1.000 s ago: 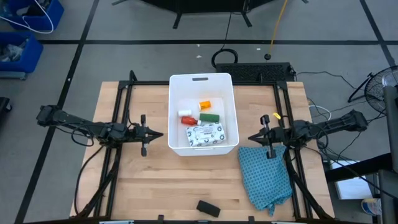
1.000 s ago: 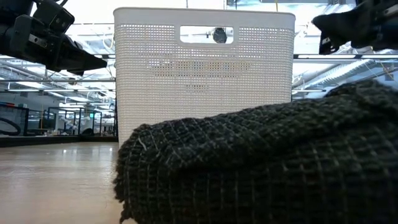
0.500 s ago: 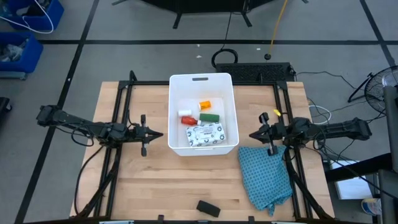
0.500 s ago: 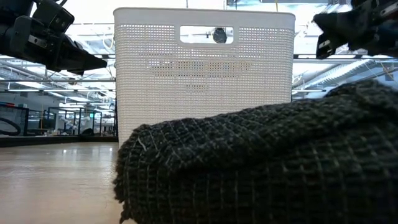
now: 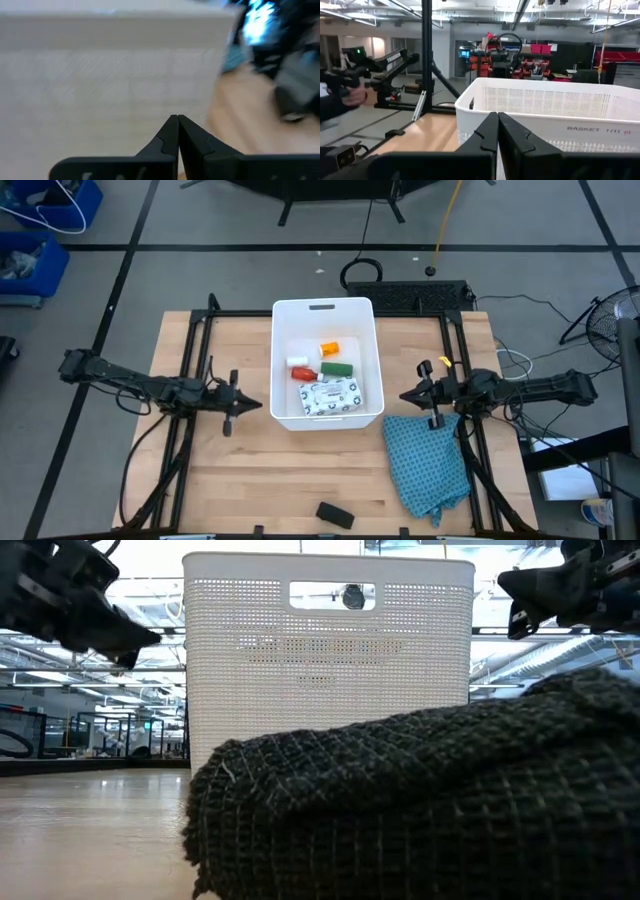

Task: Pick & place medical supplies in basket/bin
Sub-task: Put the black bandage into the white bin

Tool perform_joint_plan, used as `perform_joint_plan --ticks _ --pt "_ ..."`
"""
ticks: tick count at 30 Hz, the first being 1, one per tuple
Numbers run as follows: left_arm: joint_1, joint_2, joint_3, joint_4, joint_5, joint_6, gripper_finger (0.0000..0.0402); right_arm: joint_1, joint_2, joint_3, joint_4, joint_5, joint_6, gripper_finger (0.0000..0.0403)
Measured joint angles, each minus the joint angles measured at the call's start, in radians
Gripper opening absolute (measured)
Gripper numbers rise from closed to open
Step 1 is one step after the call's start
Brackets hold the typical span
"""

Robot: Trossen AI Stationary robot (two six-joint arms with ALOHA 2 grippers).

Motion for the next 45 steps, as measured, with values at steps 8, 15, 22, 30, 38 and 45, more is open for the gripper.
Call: perform_joint_plan --ticks 8,15,22,30,38,45 --pt "-0.09 0.091 0.021 0.278 0.035 0.008 0.001 0.0 0.0 -0.001 0.031 -0.001 -0.067 0.0" --pt "-0.263 0.385 0.198 0.32 -0.075 0.021 0.001 0.0 0.0 -0.002 0.107 -0.001 -0.069 0.0" --pt "-0.404 0.772 0.569 0.104 -0.182 -0.073 0.001 0.0 0.0 -0.002 0.11 -0.001 -0.071 0.0" --pt "-0.48 1.15 0.899 0.066 -0.153 -0.087 0.001 0.0 0.0 -0.002 0.11 -0.002 -0.069 0.0" --pt "-0.469 1.396 1.157 -0.048 -0.202 -0.068 0.0034 0.0 0.0 -0.002 0.103 -0.005 -0.086 0.0" --pt "-0.418 1.498 1.308 -0.235 -0.097 -0.121 0.0176 0.0 0.0 -0.002 0.103 -0.005 -0.084 0.0"
